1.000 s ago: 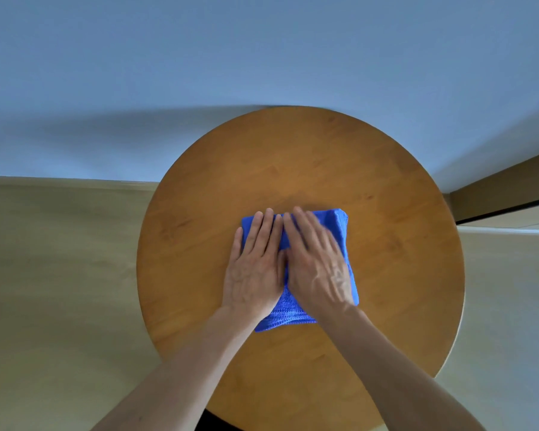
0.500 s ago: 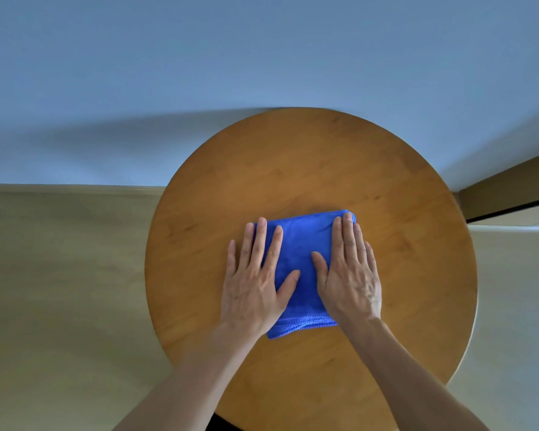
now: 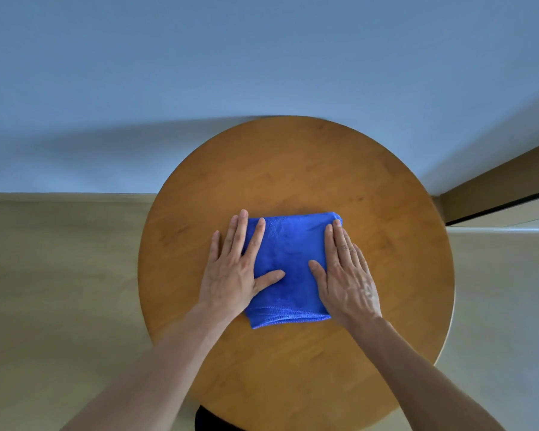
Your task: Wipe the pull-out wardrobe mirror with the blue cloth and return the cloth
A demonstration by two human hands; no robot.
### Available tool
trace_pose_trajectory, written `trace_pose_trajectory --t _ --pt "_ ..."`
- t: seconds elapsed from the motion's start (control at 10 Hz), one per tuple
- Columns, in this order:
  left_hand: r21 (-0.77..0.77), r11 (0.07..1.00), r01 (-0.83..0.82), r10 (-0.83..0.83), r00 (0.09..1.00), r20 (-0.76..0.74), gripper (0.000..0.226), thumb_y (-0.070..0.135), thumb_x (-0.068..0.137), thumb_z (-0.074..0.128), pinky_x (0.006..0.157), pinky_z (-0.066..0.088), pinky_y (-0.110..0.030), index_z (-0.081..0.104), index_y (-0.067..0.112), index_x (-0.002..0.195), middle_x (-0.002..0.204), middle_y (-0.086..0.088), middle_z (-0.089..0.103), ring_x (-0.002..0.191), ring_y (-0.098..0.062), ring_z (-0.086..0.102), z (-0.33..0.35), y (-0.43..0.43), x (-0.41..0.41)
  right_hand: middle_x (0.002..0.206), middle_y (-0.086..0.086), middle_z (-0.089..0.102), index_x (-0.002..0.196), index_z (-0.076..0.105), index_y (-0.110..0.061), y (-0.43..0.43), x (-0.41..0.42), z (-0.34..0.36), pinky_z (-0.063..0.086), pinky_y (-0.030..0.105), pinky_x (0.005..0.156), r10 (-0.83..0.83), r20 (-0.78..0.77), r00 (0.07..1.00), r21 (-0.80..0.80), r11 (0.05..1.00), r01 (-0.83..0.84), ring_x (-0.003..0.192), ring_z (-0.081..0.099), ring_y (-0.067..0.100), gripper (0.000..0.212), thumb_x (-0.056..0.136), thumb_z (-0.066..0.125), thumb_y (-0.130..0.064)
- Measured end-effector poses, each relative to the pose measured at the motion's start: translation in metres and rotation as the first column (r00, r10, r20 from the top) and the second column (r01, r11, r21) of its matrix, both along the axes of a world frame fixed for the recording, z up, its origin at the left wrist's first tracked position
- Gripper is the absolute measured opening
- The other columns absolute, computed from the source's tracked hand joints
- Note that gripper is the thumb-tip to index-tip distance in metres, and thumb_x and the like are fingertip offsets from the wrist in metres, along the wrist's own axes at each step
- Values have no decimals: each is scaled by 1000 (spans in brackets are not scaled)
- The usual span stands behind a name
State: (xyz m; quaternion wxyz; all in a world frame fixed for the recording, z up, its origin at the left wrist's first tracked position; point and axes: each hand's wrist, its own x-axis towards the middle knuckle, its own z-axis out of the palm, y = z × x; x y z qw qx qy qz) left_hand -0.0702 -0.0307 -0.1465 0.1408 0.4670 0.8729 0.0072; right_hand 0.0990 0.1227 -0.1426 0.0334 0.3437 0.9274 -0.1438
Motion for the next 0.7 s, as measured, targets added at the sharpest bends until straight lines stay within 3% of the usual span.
trace_pose_trajectory --t 0.1,0.2,0.3,0.4,0.5,0.7 --pt "45 998 -48 47 999 10 86 70 95 33 124 20 -53 7 24 163 169 -11 -10 157 -27 1 7 0 20 167 5 -2 159 1 -10 -15 7 3 22 35 124 -38 22 999 -9 999 38 154 12 19 75 104 17 -57" --pt "39 998 -55 53 998 41 71 58 103 25 124 19 -51 2 26 162 169 -8 -13 157 -26 -6 10 -7 45 168 6 -7 159 -3 -8 -23 8 13 23 31 123 -57 76 995 -85 994 64 155 8 19 80 101 21 -58" --pt "-55 996 -67 71 994 88 68 59 103 10 125 5 -47 -22 31 156 164 -3 -31 154 -23 -22 13 -22 58 168 5 -8 159 -4 -9 -29 12 30 36 30 114 -82 156 984 -183 977 111 154 11 18 80 102 26 -57" --pt "-125 990 -63 83 984 158 72 51 106 23 125 4 -46 -28 31 153 160 0 -39 153 -22 -24 23 -38 68 168 6 -1 159 0 -10 -39 22 51 40 33 109 -95 253 963 -264 951 163 151 21 22 78 103 33 -53" --pt "-172 985 -29 67 973 220 75 41 107 33 126 9 -47 -22 30 156 157 2 -41 154 -22 -21 49 -55 75 168 6 2 159 7 -11 -50 33 78 38 36 110 -62 355 933 -316 931 182 148 28 26 74 104 36 -50" --pt "-75 995 -62 81 955 287 72 46 107 30 126 13 -45 -17 28 159 166 3 -24 155 -17 -15 147 -59 67 167 0 14 157 17 -15 -76 32 155 36 37 111 -86 216 973 -374 913 164 148 27 21 66 103 44 -43"
